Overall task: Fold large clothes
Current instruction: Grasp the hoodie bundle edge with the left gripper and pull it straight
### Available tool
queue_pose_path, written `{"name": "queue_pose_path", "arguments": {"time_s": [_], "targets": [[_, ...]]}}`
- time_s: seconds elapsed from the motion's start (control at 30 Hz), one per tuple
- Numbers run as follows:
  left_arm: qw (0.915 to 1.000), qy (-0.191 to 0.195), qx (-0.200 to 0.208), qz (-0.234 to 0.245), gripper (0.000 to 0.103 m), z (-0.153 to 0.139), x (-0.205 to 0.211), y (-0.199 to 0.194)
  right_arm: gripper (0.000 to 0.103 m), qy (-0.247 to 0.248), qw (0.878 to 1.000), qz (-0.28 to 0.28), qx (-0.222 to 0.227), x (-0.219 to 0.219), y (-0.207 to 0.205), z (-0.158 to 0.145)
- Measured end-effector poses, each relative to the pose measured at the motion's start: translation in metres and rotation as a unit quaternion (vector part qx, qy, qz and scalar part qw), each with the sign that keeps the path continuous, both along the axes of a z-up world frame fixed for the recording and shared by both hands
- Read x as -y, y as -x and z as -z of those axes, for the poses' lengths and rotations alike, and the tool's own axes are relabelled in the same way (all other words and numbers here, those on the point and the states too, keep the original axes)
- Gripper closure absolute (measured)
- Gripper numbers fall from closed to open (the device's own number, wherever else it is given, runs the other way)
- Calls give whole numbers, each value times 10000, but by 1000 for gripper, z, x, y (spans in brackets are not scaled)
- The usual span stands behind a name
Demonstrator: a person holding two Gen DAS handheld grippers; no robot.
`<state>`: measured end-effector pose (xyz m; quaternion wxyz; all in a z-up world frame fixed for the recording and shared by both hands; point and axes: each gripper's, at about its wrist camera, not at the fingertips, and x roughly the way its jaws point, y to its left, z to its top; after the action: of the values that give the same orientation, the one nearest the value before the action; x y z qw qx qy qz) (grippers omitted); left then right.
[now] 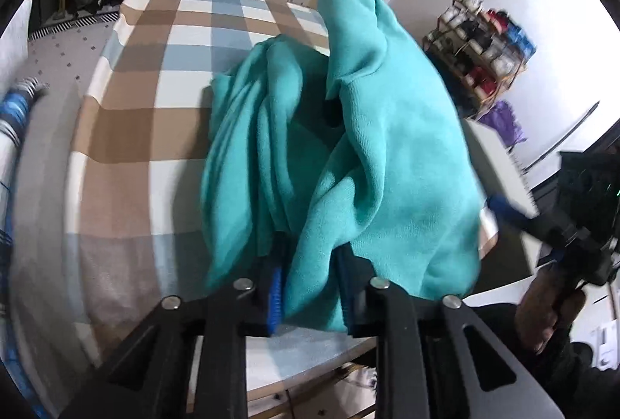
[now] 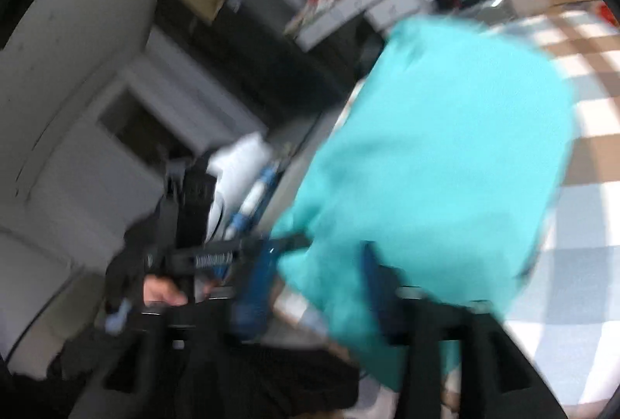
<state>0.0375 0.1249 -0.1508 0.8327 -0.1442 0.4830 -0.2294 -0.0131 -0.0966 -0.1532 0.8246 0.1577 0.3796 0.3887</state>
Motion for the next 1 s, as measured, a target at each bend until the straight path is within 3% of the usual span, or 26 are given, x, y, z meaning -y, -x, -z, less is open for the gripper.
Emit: {"name": "queue_pose_path", "arguments": {"time_s": [0.03,0.13,0.23,0.3,0.37,0.43,0.5,0.6,0.67,0.77,0.87,1.0], "targets": [[9999,-103,-32,21,90,-2,1,-1,26,136,9995,282,42,6,-1,0],[9990,-457,13,-8,90,-7,4,-1,26,459,9980,372,-236,0,-16,14],[9988,-443,-82,-175,88,-1,-4,-5,28,825,9962,260,-109,2,-14,14],[9982,-456,-90,-390,87,-3,-10,0,40,1111,9933,317,-12,-8,-13,16],[9959,-682,176,-574,87,-21,-12,12,59,1373,9893,500,32,-9,-12,18],[9921,-810,576,-766,87,-46,-13,23,69,1301,9900,544,-75,36,-17,13],[9919,-485,1000,-617,85,-79,-8,29,74,1141,9917,542,-239,60,-24,10],[9954,-202,937,-57,82,-98,20,15,75,1182,9914,515,-218,64,-22,7],[9962,-372,720,318,76,-95,56,-11,75,1307,9899,528,-113,61,-19,6],[9964,-760,219,303,76,-69,91,-61,75,1252,9906,532,-140,66,-18,5],[9953,-674,-599,338,76,-26,98,-99,75,1115,9923,502,-221,71,-20,6],[9939,-227,-998,402,76,-11,84,-113,75,1018,9933,469,-296,73,-22,6]]}}
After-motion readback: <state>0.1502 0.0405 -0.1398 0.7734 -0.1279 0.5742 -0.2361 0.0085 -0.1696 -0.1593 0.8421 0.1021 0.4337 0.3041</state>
